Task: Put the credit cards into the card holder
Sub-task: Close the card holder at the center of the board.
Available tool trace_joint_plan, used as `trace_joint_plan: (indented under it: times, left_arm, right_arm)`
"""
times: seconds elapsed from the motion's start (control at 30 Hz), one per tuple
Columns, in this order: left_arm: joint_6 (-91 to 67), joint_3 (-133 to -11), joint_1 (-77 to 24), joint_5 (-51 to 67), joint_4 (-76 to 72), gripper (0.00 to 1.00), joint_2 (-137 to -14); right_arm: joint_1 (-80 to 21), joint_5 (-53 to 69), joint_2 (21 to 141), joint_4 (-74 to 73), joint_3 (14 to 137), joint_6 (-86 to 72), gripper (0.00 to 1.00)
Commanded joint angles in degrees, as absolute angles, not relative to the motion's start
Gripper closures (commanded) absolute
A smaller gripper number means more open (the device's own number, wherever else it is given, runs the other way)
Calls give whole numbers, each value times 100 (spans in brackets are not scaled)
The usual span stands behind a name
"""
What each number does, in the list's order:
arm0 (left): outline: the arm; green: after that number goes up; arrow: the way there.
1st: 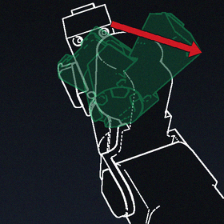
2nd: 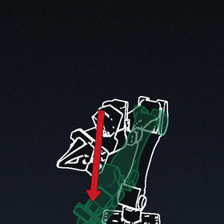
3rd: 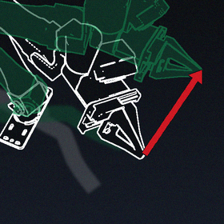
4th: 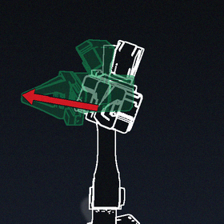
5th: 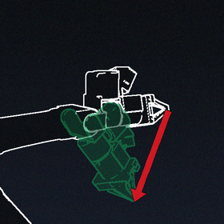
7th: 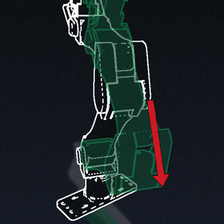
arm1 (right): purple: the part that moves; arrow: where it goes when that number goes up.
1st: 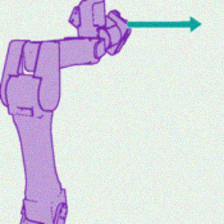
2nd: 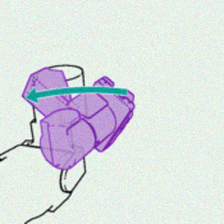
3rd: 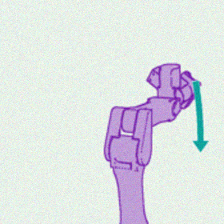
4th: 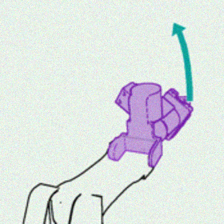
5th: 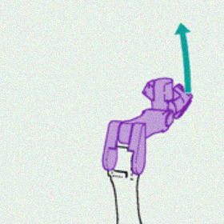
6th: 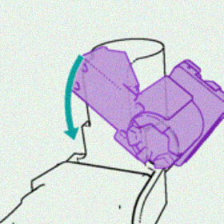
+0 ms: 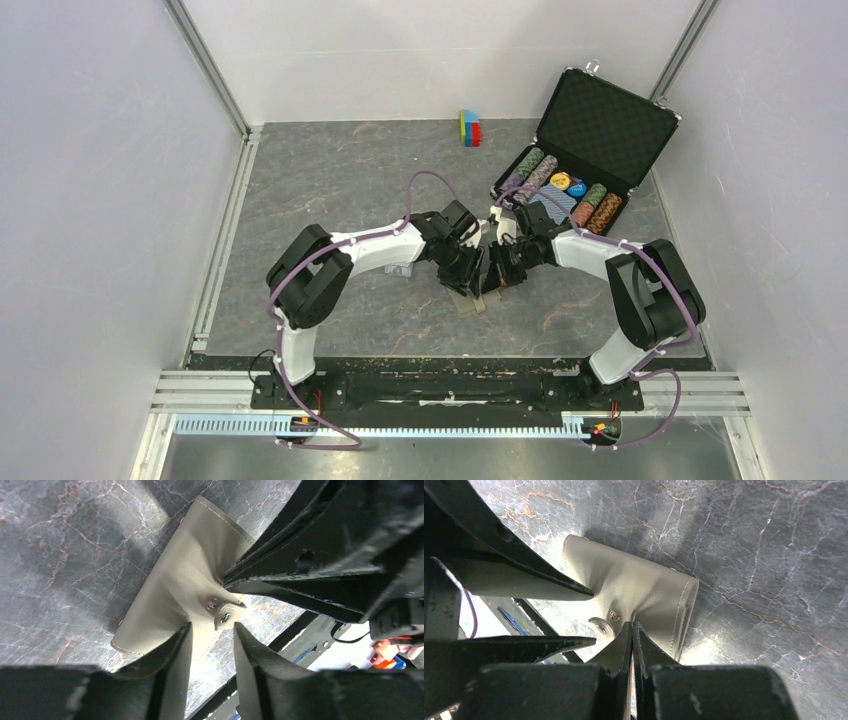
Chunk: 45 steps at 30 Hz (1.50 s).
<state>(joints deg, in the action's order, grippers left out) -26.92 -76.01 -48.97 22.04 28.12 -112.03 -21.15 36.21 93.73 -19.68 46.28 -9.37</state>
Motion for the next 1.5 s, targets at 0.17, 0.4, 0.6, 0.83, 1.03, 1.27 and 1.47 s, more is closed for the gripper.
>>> trace_joint_plan:
  times: [0.17, 0.4, 0.6, 0.83, 1.03, 1.27, 1.47]
  left_arm:
    - [-2593, -7603, -4885, 1789, 2381, 52, -10407]
    - [-2651, -7635, -4799, 1798, 2308, 48, -10434]
    - [-2655, -7626, -4637, 1871, 2539, 47, -10919]
    - [-2584, -7568, -4623, 2009, 2583, 43, -11399]
    - [-2570, -7589, -4623, 1801, 2911, 80, -11479]
    - [-2780, -7411, -4627, 1528, 3255, 95, -11234]
    - [-2861, -7199, -4666, 1708, 3244, 83, -10815]
  right_arm:
    - [-2145, 3442, 9252, -2269, 5007, -792, 100]
    - [-2118, 3463, 9089, -2303, 5045, -824, 100]
    - [-2090, 3357, 9005, -2475, 5006, -757, 100]
    - [-1969, 3183, 8816, -2782, 5009, -721, 100]
    - [-1951, 3128, 8774, -3050, 4983, -678, 100]
    - [-1953, 3147, 9030, -3049, 4835, -623, 100]
    - [-1960, 3191, 9538, -2636, 4972, -615, 100]
